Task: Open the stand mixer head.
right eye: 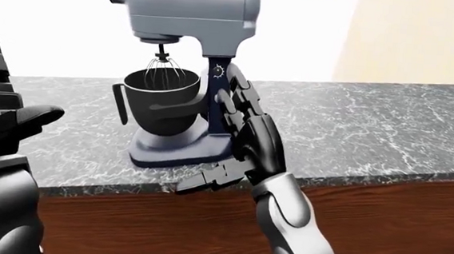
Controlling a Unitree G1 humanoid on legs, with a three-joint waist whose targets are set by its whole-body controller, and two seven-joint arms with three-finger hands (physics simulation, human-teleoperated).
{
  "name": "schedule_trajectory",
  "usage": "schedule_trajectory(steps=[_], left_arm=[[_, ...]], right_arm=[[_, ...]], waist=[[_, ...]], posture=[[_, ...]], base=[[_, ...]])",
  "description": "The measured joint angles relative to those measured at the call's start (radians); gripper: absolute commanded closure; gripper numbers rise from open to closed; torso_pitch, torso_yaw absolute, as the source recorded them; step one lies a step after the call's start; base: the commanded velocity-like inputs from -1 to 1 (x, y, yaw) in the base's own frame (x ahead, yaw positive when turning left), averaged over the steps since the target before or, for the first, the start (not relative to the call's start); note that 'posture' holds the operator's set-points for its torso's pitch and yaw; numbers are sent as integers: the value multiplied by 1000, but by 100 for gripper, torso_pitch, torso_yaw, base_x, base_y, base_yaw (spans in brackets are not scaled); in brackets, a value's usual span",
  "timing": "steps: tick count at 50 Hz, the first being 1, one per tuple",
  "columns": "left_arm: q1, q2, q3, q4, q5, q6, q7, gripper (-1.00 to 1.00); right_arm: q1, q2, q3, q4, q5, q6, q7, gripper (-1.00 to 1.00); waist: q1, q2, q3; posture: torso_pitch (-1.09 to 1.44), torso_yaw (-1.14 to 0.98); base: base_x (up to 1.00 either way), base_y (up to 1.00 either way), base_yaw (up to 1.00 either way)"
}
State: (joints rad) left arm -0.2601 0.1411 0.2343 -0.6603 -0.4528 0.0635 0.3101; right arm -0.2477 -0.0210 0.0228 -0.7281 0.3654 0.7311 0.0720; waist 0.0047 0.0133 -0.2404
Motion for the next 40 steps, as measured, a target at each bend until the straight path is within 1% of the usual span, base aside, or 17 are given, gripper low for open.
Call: schedule_trajectory(steps=[8,22,40], left_arm=[[2,-2,-1,10,2,-6,-2,-100],[0,-1,-3,22,4,-11,-4,-100],[-3,2,0,25,2,-12,-2,-99]], right_arm=[[10,4,12,19,-12,-15,13,-100],[-11,12,17,77,-30,-29,30,-100],[-26,23,30,105,-45,-37,41,-100]], waist=[[1,0,1],[3,1,3],[3,2,2]], posture=[[-30,0],[-30,0],[-30,0]], base=[[0,0,0],[0,0,0],[0,0,0]])
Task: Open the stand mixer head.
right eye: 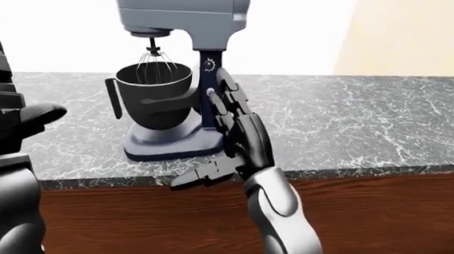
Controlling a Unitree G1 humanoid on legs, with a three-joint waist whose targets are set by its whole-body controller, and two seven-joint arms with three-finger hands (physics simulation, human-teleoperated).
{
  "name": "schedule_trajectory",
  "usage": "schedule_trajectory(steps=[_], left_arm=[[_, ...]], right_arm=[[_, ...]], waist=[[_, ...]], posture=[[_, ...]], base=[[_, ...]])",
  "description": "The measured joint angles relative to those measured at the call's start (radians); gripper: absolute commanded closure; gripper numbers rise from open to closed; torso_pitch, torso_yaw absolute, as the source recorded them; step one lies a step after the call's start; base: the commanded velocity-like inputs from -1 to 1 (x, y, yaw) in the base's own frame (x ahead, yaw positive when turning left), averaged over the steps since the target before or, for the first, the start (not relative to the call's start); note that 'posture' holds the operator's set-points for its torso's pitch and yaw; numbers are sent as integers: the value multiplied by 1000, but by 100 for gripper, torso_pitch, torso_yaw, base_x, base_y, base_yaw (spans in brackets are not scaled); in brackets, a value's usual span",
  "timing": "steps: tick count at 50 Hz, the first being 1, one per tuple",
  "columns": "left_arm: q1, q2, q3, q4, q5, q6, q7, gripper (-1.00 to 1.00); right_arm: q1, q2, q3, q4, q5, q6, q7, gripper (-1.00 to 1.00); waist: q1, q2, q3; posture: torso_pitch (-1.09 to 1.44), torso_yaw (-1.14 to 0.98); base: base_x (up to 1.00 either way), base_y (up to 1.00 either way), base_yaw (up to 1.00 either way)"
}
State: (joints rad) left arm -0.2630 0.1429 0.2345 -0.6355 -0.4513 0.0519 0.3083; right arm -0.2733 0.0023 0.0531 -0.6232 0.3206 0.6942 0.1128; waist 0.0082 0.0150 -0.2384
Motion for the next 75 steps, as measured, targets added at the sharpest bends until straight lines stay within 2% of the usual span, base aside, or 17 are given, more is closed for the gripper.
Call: schedule_trajectory(steps=[75], left_arm=[[-6,14,17,5,-10,1,8,-99]], right_arm=[[-76,10,-3,249,-78,-155,84,-100]], waist=[[-1,5,1]], posture=[[-30,0]], base=[[0,0,0]])
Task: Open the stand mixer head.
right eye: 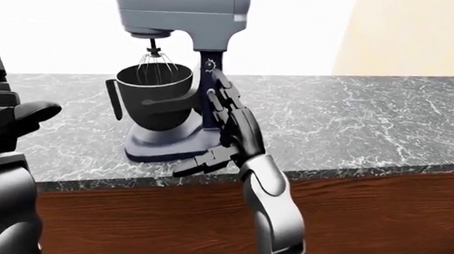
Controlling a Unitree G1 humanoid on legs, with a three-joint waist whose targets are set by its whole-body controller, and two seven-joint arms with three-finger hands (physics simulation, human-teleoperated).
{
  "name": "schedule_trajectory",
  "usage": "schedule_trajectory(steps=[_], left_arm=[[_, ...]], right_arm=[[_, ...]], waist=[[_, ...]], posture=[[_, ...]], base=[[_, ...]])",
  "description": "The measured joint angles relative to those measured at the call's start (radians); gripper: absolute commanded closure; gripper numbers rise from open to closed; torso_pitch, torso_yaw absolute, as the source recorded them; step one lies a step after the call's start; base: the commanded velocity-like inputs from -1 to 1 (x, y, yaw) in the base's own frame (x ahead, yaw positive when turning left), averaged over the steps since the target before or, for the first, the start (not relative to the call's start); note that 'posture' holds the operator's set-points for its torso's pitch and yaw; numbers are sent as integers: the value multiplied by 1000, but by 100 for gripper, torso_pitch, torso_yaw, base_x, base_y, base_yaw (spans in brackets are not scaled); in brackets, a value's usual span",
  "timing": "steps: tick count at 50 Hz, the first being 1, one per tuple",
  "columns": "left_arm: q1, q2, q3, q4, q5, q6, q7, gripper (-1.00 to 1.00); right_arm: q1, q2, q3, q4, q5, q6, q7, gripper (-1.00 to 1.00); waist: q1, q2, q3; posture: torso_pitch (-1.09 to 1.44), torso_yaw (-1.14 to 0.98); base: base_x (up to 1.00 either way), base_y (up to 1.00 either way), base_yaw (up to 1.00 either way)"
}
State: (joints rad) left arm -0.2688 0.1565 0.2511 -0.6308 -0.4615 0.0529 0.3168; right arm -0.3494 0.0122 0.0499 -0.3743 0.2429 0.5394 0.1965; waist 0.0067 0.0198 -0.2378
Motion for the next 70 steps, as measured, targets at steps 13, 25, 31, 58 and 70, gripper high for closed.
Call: schedule_trajectory(steps=[13,25,31,58,70], left_arm=[[-2,6,7,-1,-7,1,4,-100],[0,6,5,-4,-4,3,6,-100],[0,6,6,-8,-5,4,8,-100],[4,5,8,-6,-2,1,5,-100],[3,5,9,0,-2,0,6,-100]], right_arm=[[-20,3,-3,58,-13,-29,10,-100],[-39,0,-9,97,-17,-57,17,-100],[-49,-2,-11,121,-20,-71,21,-100],[-84,-9,-21,212,-29,-134,44,-100],[-91,-9,-23,245,-33,-166,50,-100]], waist=[[0,1,1],[0,2,1],[-1,2,1],[0,2,2],[1,1,1]], posture=[[-30,0],[-30,0],[-30,0],[-30,0],[-30,0]], base=[[0,0,0],[0,0,0],[0,0,0],[0,0,0],[0,0,0]])
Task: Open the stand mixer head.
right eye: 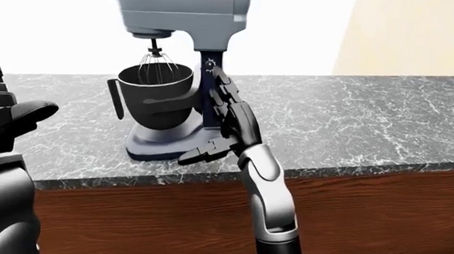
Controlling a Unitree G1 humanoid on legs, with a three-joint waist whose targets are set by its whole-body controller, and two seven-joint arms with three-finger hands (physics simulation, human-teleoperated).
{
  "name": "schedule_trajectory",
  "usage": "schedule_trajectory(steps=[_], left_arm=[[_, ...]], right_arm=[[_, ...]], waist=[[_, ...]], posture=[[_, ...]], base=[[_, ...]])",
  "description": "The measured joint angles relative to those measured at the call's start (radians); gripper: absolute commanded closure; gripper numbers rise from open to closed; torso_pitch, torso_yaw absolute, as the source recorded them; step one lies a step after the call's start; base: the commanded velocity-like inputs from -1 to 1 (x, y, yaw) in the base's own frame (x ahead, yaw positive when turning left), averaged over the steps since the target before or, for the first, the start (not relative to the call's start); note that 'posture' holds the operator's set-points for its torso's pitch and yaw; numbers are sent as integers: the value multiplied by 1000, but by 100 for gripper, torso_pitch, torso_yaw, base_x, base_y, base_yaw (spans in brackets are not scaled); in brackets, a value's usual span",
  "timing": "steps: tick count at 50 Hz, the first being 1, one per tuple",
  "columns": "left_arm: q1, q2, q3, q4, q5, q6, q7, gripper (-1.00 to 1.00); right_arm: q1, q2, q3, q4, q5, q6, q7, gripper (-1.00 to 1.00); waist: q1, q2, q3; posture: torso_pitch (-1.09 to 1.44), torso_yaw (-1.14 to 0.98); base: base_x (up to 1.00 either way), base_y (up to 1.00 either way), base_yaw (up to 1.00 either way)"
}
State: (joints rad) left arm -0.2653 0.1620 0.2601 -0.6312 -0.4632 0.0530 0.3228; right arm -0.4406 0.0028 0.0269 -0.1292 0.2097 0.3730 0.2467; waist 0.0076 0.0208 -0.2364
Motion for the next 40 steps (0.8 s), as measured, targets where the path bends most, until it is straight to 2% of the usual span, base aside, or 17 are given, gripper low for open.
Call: schedule_trajectory(steps=[25,40], left_arm=[[-2,6,7,14,-7,-7,0,-100],[2,3,6,13,-3,-10,-1,-100]], right_arm=[[-13,0,-2,65,-12,-54,22,-100],[13,-13,-23,-94,26,58,-24,-100]], waist=[[-1,2,-1],[4,-1,5]], posture=[[-30,0],[-30,0]], base=[[0,0,0],[0,0,0]])
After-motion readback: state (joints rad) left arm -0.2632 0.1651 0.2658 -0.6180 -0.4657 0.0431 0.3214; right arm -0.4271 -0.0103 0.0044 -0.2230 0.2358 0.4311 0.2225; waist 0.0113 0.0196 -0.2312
